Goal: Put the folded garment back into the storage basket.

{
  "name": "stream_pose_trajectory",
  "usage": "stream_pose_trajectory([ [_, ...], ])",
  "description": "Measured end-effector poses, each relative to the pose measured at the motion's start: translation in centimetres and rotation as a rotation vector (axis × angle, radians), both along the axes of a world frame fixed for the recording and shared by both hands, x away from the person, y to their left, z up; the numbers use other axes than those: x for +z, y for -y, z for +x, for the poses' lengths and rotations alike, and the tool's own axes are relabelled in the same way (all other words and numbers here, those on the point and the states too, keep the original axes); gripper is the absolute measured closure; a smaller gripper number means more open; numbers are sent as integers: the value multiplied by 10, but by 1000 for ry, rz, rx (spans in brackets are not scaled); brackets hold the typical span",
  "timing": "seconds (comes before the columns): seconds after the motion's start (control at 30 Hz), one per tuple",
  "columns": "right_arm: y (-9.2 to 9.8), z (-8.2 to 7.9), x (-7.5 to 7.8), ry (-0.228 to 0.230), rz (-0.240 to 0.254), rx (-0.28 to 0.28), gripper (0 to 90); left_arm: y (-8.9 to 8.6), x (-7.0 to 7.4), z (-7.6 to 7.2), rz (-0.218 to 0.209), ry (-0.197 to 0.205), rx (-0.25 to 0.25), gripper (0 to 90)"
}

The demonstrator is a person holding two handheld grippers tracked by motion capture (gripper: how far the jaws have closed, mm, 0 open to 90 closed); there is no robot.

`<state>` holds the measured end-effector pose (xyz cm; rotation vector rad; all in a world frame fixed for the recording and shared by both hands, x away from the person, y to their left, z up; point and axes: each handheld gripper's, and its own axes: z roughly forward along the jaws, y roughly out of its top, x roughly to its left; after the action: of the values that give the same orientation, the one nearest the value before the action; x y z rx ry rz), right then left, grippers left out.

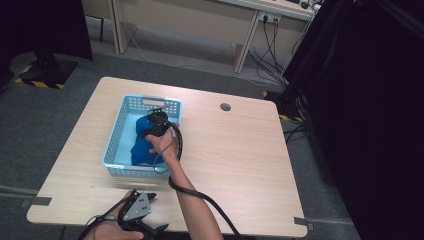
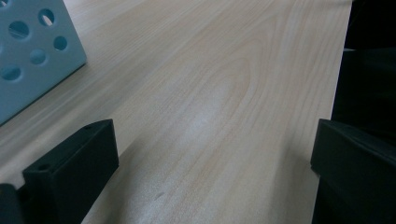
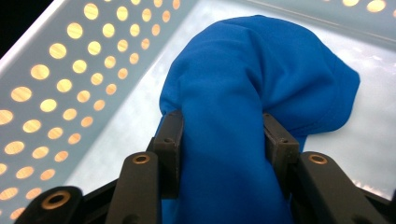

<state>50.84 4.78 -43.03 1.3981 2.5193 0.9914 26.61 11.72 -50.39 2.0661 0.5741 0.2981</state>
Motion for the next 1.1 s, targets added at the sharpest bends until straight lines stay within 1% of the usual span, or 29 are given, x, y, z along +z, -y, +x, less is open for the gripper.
stream_pose_trajectory([
  [0.17, -3, 0, -5, -21, -3, 8, 576, 0, 0, 0, 0, 0, 0, 0],
  [0.23, -3, 0, -7, -21, -5, 12, 568, 0, 0, 0, -1, 0, 0, 0],
  [0.3, -4, 0, -8, -36, -6, 9, 540, 0, 0, 0, 0, 0, 0, 0],
  [0.37, -5, -1, -9, -42, -17, 8, 514, 0, 0, 0, 0, 0, 0, 0],
  [0.43, -4, -1, -10, -51, -9, -13, 467, 0, 0, 0, 1, 0, 0, 0],
  [0.57, -1, -1, -5, -38, 9, -10, 425, 0, 0, 0, 0, 0, -1, 0],
  [0.67, 1, 0, -3, -37, 14, -18, 404, 0, 0, 0, -1, 0, -1, 0],
  [0.7, 2, 0, -1, -37, 17, -21, 383, 0, 0, 0, 0, 0, 0, 0],
  [0.73, 4, -1, 2, -36, 27, -20, 330, 0, 0, 0, 0, 0, -1, 0],
  [0.83, 5, 0, 3, -37, 37, -9, 318, 0, 0, 0, 0, 0, -1, 0],
  [0.9, 7, 0, 5, -27, 39, -14, 296, 0, 0, 0, 0, 0, -1, 0],
  [0.97, 8, 0, 6, -26, 42, -4, 266, 0, 0, 0, 0, 0, -1, 0],
  [1.03, 9, -1, 7, -25, 41, -4, 262, 0, 0, 0, 0, 0, -1, 0],
  [1.1, 10, -1, 10, -16, 50, 0, 245, 0, 0, 0, 0, 0, -1, 0],
])
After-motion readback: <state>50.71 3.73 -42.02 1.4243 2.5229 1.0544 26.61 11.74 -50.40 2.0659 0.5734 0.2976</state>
